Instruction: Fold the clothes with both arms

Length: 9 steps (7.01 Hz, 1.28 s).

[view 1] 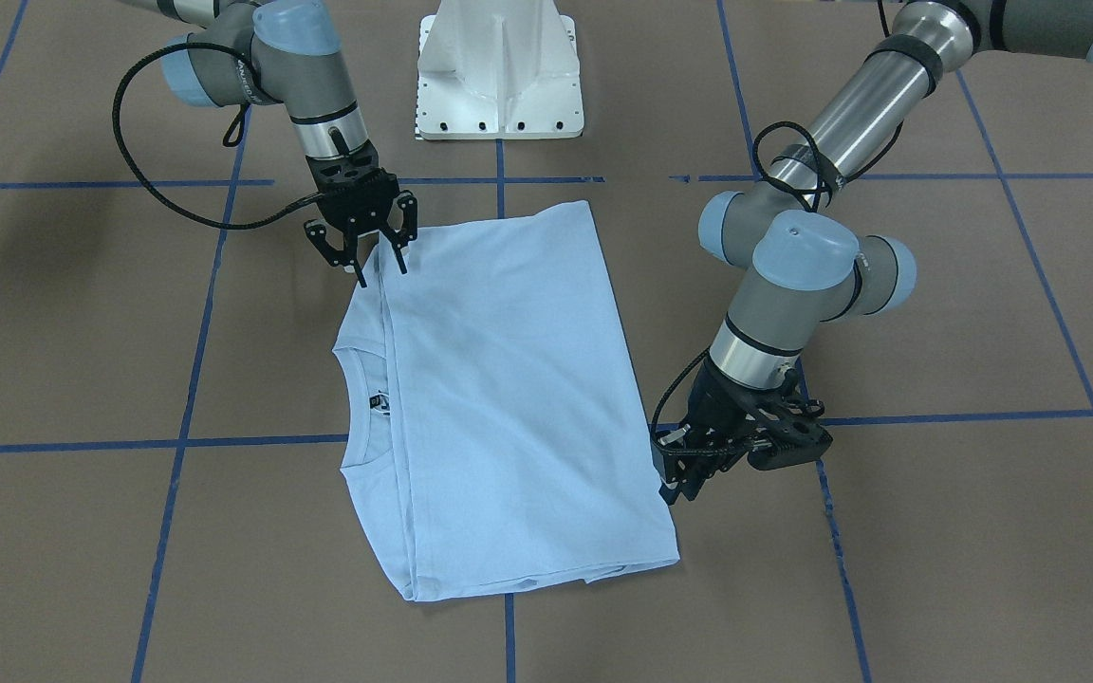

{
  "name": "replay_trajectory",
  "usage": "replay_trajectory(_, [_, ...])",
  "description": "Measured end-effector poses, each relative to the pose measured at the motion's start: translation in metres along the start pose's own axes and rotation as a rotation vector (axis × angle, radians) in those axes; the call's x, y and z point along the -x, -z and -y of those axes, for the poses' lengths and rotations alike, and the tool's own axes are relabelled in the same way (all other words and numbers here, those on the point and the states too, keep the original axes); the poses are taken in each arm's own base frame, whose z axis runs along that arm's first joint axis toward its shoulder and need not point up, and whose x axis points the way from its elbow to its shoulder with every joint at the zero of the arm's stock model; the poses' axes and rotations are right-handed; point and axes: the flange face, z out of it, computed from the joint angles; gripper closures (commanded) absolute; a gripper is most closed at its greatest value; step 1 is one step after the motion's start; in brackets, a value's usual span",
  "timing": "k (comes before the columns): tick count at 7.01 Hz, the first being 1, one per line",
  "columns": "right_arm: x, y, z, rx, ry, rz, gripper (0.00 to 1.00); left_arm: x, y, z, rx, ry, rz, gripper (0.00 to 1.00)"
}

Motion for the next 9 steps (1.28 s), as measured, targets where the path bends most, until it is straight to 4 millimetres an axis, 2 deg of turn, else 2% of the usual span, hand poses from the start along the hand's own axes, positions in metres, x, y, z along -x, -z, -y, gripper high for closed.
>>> replay_trajectory(4, [0.011,0.003,-0.013,0.023,-0.458,0.013,0.23,0.000,0.000,0.000,0.000,0.000,0.000,0.64])
replay_trajectory(7, [0.010,-0.002,-0.029,0.086,-0.685,-0.002,0.22,-0.001,0.000,0.000,0.000,0.001,-0.001,0.63])
replay_trajectory(9, [0.004,-0.006,-0.038,0.119,-0.762,-0.021,0.22,0.000,0.000,-0.001,0.000,0.001,-0.001,0.63])
